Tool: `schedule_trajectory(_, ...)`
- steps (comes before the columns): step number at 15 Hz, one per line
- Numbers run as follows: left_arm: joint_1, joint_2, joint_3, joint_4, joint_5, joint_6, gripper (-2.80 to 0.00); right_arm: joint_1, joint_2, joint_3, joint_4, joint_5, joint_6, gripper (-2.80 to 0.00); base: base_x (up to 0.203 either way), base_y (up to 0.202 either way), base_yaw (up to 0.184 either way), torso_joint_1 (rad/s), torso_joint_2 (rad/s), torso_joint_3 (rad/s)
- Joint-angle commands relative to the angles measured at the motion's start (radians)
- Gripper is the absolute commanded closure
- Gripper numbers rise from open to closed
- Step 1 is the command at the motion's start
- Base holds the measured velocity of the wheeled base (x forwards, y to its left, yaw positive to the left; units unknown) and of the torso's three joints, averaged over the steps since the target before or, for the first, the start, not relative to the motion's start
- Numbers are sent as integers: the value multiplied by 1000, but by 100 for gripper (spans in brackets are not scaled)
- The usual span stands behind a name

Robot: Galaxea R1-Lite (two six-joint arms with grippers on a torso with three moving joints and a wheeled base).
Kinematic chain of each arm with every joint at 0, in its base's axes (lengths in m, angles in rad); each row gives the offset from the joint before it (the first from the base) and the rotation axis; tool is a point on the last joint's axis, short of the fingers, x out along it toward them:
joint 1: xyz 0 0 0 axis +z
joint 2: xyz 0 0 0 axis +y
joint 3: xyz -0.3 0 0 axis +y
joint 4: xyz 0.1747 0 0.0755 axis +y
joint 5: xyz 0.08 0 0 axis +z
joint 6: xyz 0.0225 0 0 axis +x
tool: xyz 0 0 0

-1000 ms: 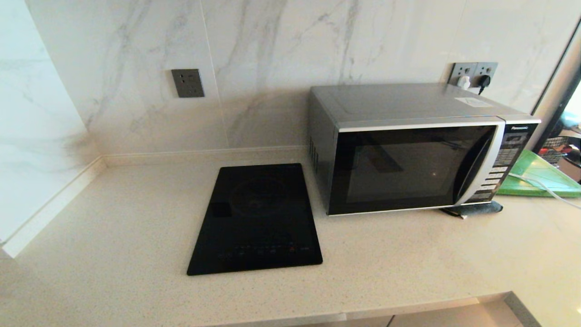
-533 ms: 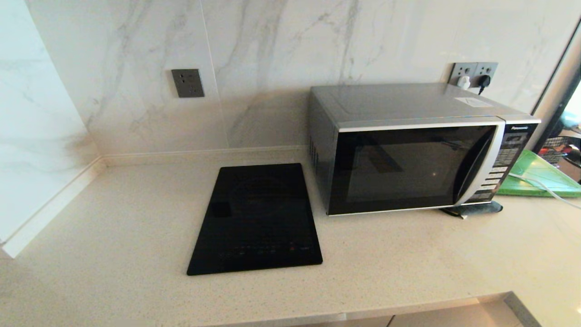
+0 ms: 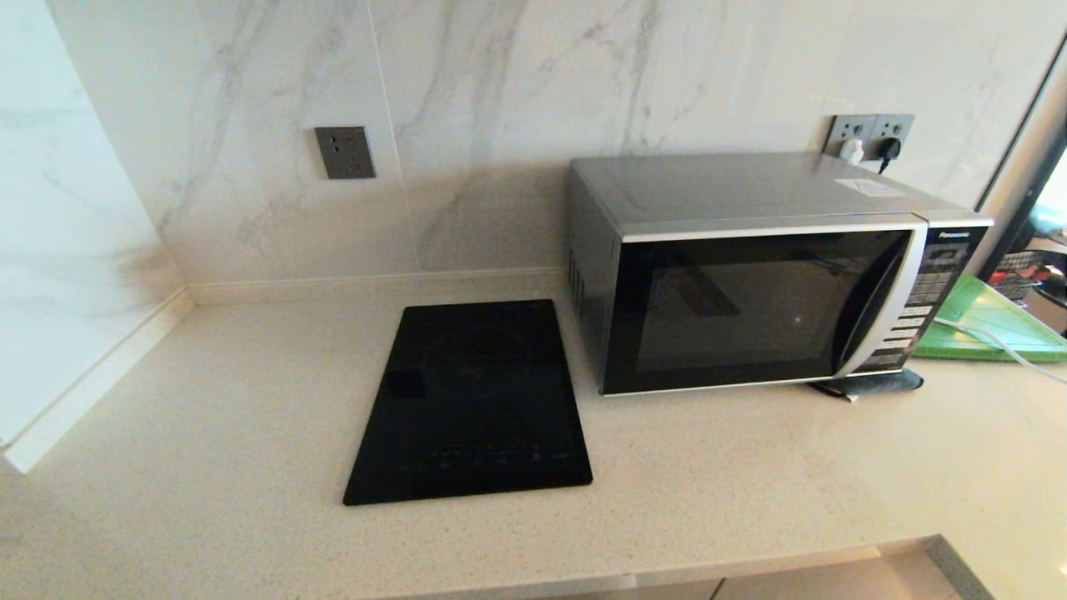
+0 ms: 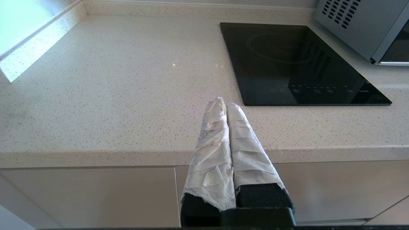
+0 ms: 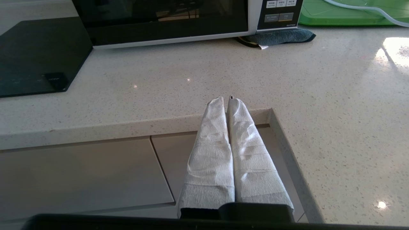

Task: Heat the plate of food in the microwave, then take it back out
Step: Open the microwave oven

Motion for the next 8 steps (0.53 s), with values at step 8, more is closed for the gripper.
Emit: schedule_trajectory(8, 1, 2, 0, -1, 1, 0, 0, 1, 1, 2, 0, 0, 0, 0, 0, 0, 0, 0, 0, 0)
